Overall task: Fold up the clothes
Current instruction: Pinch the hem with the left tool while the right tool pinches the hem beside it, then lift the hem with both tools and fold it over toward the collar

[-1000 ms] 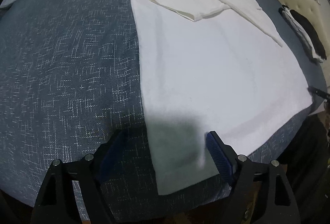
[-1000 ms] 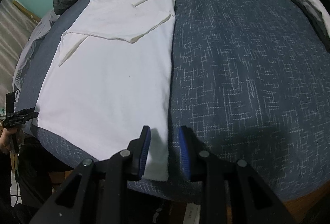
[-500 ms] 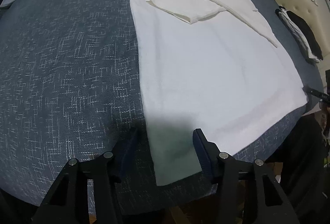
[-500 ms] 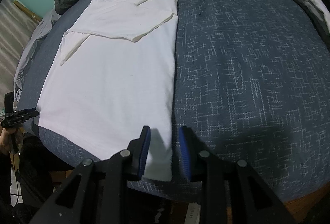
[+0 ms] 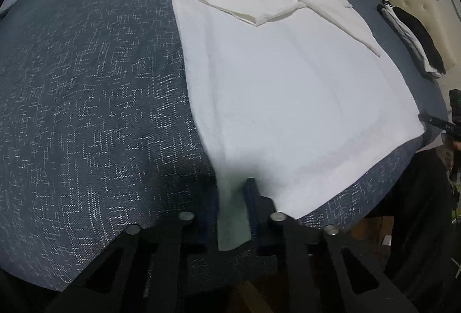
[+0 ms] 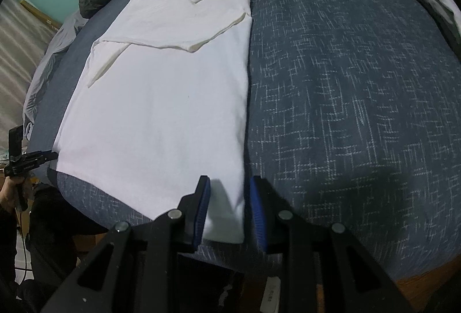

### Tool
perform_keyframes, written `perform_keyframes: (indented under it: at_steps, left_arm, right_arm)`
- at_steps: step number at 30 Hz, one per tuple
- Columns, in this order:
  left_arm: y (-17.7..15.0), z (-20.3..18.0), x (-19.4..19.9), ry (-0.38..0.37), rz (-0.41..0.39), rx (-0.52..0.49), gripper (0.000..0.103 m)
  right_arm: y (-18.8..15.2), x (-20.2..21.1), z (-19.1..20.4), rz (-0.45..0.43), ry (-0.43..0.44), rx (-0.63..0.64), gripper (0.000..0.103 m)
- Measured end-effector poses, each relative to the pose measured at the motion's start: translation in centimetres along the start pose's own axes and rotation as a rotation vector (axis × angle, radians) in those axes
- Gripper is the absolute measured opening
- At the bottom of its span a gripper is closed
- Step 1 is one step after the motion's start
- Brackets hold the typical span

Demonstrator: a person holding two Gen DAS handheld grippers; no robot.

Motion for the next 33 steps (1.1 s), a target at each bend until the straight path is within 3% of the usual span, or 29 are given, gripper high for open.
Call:
perform_keyframes:
  at_steps: [3, 15, 20, 28, 33]
  left_arm:
    - [0.1, -0.3, 0.1, 0.003, -0.009, -0.013, 0.007]
    - [0.5, -0.6, 0.4, -0.001, -0.037, -0.017, 0.004]
    - [0.7, -0.9, 0.7, -0.002, -0.052, -0.026, 0.004]
    - [1.0, -1.5, 2.1, 0.004, -0.085, -0.030, 0.004]
    - [0.6, 0.0, 3.8, -0.012, -0.110, -0.030, 0.003]
  right_arm:
    - [-0.2, 0.0, 0.1, 0.008, 0.003, 0.002, 0.029]
    - [-1.2, -0.1, 0.5, 0.030, 0.006, 0.044, 0.029]
    - [-1.4, 0.3, 1.3, 0.022, 0.035, 0.075, 0.008]
    - [0.3, 2.6, 2.0, -0.053, 0.080, 0.076, 0.005]
    - [2.3, 4.6, 3.1, -0.107, 0.124, 0.079, 0.004]
Point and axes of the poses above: each gripper's, at about its wrist camera, not at the fingertips, and x roughly against the way its jaws point, z to its left, y to its top, the point moved 9 cm from there along -x, roughly the way its jaws point, and after that the axes turned 9 degrees about -x, right-handed, at the moved point
